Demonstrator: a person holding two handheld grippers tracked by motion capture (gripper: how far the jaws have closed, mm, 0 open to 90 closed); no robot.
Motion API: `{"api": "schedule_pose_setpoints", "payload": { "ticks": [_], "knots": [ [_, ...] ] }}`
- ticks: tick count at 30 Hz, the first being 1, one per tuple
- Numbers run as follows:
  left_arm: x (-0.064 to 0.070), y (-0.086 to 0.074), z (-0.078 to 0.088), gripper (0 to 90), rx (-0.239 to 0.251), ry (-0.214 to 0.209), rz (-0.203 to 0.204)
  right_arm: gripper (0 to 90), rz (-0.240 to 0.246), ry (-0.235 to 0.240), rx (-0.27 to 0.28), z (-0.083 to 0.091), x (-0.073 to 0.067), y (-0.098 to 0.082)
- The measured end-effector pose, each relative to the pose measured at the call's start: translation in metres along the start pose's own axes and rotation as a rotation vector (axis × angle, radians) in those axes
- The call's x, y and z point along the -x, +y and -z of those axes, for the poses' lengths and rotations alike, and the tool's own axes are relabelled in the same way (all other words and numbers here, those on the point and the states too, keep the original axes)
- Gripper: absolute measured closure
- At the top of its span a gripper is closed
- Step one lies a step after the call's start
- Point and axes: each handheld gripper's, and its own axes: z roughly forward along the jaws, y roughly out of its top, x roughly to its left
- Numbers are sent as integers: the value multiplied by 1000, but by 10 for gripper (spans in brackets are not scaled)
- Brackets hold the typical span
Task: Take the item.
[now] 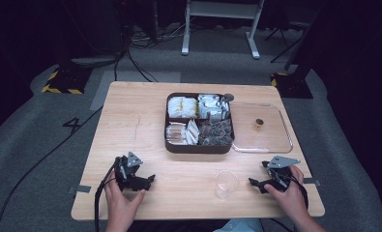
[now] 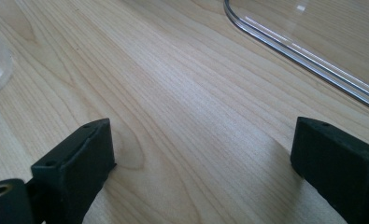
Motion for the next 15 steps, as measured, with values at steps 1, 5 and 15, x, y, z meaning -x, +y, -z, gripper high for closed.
{"api": "schedule_pose_setpoints", "payload": {
  "ticks": [1,5,15],
  "knots": [
    [0,0,0,1,0,0,0,64,1,1,1,0,0,0],
    [0,0,0,1,0,0,0,63,0,2,0,0,0,0],
    [2,1,0,37,17,29,41,87,-3,-4,7,2,-2,-2]
  ]
}}
